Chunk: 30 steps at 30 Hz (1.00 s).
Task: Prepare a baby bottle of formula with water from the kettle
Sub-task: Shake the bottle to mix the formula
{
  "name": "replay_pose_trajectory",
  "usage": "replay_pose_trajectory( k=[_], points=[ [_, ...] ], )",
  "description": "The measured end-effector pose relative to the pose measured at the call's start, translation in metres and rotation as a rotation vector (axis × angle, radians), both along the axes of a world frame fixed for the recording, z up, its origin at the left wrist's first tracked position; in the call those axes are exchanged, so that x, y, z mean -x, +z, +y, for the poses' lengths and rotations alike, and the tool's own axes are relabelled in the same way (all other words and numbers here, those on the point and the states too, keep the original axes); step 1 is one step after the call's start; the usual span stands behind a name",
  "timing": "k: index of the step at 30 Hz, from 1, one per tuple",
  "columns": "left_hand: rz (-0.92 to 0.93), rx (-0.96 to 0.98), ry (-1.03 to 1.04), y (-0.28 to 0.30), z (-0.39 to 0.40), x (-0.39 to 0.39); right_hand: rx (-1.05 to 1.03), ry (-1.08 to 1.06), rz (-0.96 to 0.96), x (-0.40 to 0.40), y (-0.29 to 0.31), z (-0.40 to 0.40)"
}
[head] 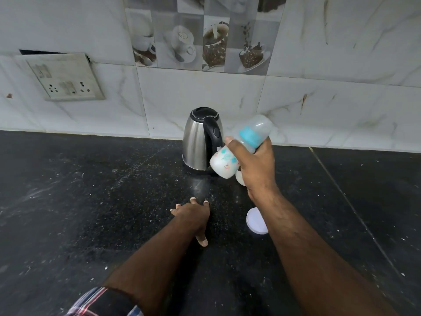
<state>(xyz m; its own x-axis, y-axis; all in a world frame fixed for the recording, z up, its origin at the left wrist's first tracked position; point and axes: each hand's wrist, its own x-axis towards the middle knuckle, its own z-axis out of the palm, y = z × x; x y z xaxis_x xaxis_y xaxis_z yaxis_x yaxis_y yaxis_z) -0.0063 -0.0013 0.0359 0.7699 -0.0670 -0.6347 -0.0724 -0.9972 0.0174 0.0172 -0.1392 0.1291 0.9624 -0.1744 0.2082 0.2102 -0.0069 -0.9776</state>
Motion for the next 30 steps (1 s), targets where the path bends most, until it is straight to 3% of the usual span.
replay_pose_trajectory(
  k=[1, 4, 5, 8, 9, 13, 14, 17, 19, 21, 22, 25, 27, 30],
  points=[
    [-0.002, -0.003, -0.002, 0.000, 0.001, 0.000, 0.059, -0.007, 0.018, 0.001, -0.004, 0.002],
    [0.005, 0.007, -0.003, -0.002, 0.001, -0.001, 0.469, 0.251, 0.199, 0.012, -0.022, 0.007],
    [0.003, 0.002, -0.008, -0.002, 0.001, -0.002, 0.477, 0.230, 0.167, 0.010, -0.022, 0.005],
    [-0.011, -0.011, -0.008, -0.003, 0.001, -0.002, 0.043, -0.047, 0.024, -0.007, -0.003, 0.000],
    [-0.014, -0.008, -0.004, -0.004, 0.000, -0.002, 0.008, -0.100, -0.007, -0.011, -0.005, -0.001],
    [-0.004, -0.011, -0.016, -0.005, 0.001, -0.003, 0.429, 0.155, 0.162, 0.008, -0.030, 0.003],
    [-0.002, -0.012, -0.018, -0.005, 0.000, -0.004, 0.430, 0.130, 0.132, 0.005, -0.030, 0.002],
    [-0.008, -0.010, -0.008, -0.004, 0.000, -0.003, 0.103, -0.080, -0.001, -0.011, -0.018, 0.001],
    [-0.013, -0.010, -0.009, -0.003, 0.001, -0.001, 0.207, 0.013, 0.029, -0.005, -0.021, 0.003],
    [-0.009, -0.006, -0.001, -0.003, 0.001, -0.001, 0.451, 0.212, 0.160, 0.004, -0.029, 0.007],
    [-0.008, -0.008, 0.000, -0.003, 0.001, -0.001, 0.476, 0.193, 0.126, 0.002, -0.027, 0.004],
    [-0.009, -0.014, -0.009, -0.003, 0.001, -0.001, 0.103, -0.050, -0.015, -0.015, -0.006, -0.002],
    [-0.004, -0.019, -0.006, -0.002, 0.001, -0.001, 0.151, -0.050, -0.020, -0.011, -0.006, -0.003],
    [0.005, -0.020, -0.006, -0.001, 0.000, -0.001, 0.493, 0.155, 0.102, 0.005, -0.025, -0.002]
  ],
)
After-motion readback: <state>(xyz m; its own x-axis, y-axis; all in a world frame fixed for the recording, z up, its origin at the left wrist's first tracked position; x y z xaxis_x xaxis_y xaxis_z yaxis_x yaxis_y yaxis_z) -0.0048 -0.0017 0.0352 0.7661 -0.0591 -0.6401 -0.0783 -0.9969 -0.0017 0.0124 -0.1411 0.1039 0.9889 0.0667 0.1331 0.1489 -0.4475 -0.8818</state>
